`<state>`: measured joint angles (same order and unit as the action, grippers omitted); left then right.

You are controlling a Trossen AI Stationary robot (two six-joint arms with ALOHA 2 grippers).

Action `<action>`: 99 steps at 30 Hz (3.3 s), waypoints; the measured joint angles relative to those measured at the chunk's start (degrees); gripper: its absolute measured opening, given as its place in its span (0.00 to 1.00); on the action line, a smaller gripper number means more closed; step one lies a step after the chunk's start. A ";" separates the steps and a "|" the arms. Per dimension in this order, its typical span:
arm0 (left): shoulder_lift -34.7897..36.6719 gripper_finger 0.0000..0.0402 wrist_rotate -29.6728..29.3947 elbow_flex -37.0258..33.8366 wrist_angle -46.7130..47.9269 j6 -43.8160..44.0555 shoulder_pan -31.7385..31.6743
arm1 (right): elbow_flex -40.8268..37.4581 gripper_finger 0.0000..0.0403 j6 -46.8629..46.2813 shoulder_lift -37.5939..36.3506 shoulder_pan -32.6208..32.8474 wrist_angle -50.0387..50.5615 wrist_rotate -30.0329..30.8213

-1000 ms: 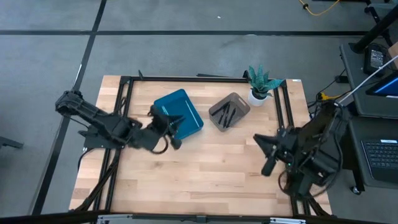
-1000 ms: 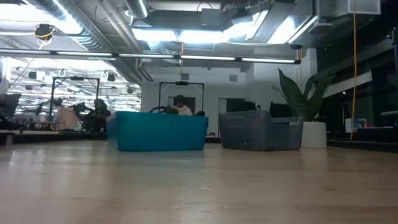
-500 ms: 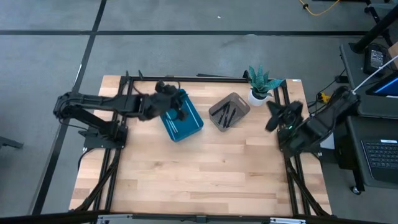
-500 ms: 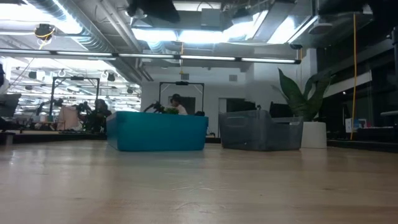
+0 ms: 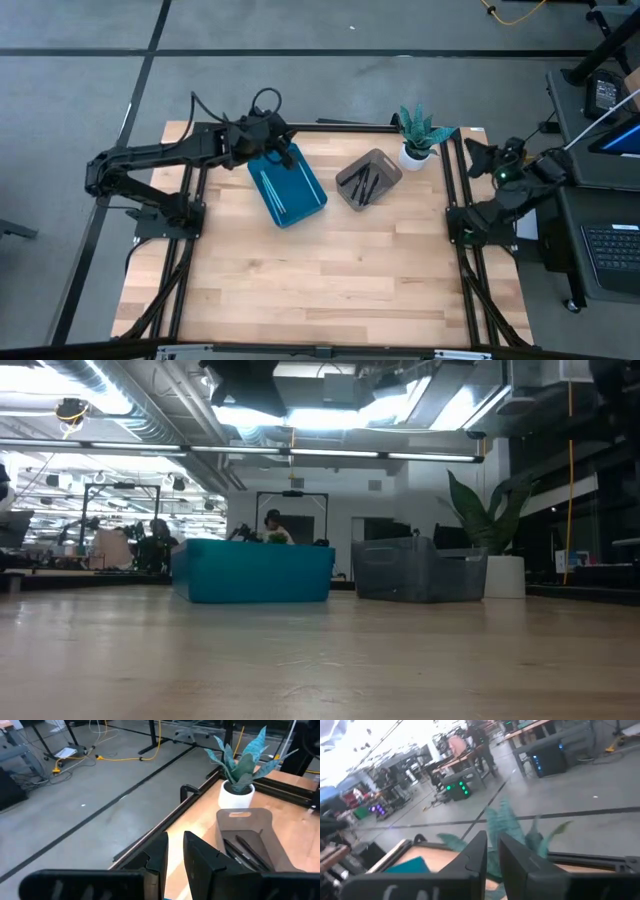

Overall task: Sort pens & pencils
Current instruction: Return to Home Position

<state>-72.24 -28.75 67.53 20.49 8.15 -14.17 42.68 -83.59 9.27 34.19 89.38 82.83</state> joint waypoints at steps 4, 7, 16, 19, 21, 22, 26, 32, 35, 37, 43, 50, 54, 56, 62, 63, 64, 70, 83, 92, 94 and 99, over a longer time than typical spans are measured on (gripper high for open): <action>0.61 0.14 -0.02 -0.40 -0.82 -2.22 -1.16 | 0.00 0.12 1.39 -3.68 -2.26 -0.04 -0.21; 2.41 0.14 0.06 -2.48 -1.77 -2.63 -2.67 | 0.00 0.12 1.46 -4.77 -3.97 -0.02 -0.26; 22.30 0.14 5.60 -18.54 -10.79 0.02 -4.45 | 0.00 0.12 1.62 -5.04 -8.52 -0.07 -0.35; 32.27 0.13 4.82 -25.10 -12.88 1.50 -2.09 | 0.00 0.12 1.69 -5.04 -9.54 -0.15 -0.34; 37.37 0.13 4.24 -28.83 -13.89 1.87 0.08 | -0.01 0.12 3.33 -5.04 -9.83 -1.94 -0.34; 39.31 0.12 4.11 -30.67 -13.68 2.36 1.23 | -0.19 0.12 5.16 -5.04 -9.83 -3.64 -0.29; 44.57 0.12 4.22 -37.83 -13.68 2.86 5.71 | -3.02 0.12 16.86 -5.04 -9.83 -14.85 -0.39; 52.80 0.12 -0.77 -47.58 -18.13 3.25 10.54 | -9.82 0.12 31.49 -5.02 -9.81 -33.07 -3.30; 56.57 0.11 -1.75 -50.96 -17.99 2.34 11.40 | -12.97 0.12 46.16 -5.02 -9.81 -49.00 -3.02; 57.85 0.11 -1.69 -52.64 -18.12 1.88 11.63 | -15.14 0.12 59.33 -5.02 -9.77 -61.71 -3.34; 59.55 0.11 -1.70 -56.83 -16.42 1.77 11.58 | -26.52 0.12 88.09 -4.03 -9.77 -96.65 -6.10; 59.58 0.11 -1.80 -58.53 -17.13 0.77 11.52 | -40.33 0.12 91.65 -4.13 -11.51 -113.93 -2.38; 59.60 0.11 -1.97 -59.73 -17.23 0.35 10.19 | -42.29 0.12 93.20 -4.64 -14.98 -115.22 -2.16; 59.58 0.11 -1.98 -60.72 -17.13 0.12 9.19 | -42.29 0.12 94.22 -4.63 -17.24 -114.89 -2.26; 59.58 0.11 -0.57 -65.40 -20.73 -0.59 5.52 | -42.29 0.12 96.27 -4.67 -24.21 -114.33 -5.92; 59.58 0.11 0.02 -66.38 -22.48 -0.90 4.86 | -42.29 0.12 96.19 -4.67 -25.31 -113.79 -6.39; 59.51 0.11 0.62 -67.01 -24.30 -1.45 4.16 | -42.29 0.12 96.16 -4.67 -26.34 -113.17 -6.46; 59.55 0.11 2.52 -67.04 -24.29 -4.12 -0.41 | -42.29 0.12 94.09 -4.67 -31.10 -108.10 -10.38; 59.25 0.11 2.10 -67.06 -24.40 -1.27 -3.46 | -42.27 0.12 85.98 -4.67 -34.47 -96.10 -13.99; 59.25 0.11 2.03 -67.06 -24.40 -1.25 -3.46 | -42.27 0.12 86.96 -4.65 -34.47 -96.13 -13.97; 59.25 0.11 2.03 -67.06 -24.40 -1.25 -3.46 | -42.27 0.12 86.82 -4.65 -34.47 -96.14 -13.97; 59.25 0.11 2.01 -67.06 -24.40 -1.25 -3.44 | -42.27 0.12 86.83 -4.65 -34.47 -96.16 -13.97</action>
<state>-12.99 -26.74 0.47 -3.90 6.90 -17.61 0.40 3.24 4.62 -0.27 -6.78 68.86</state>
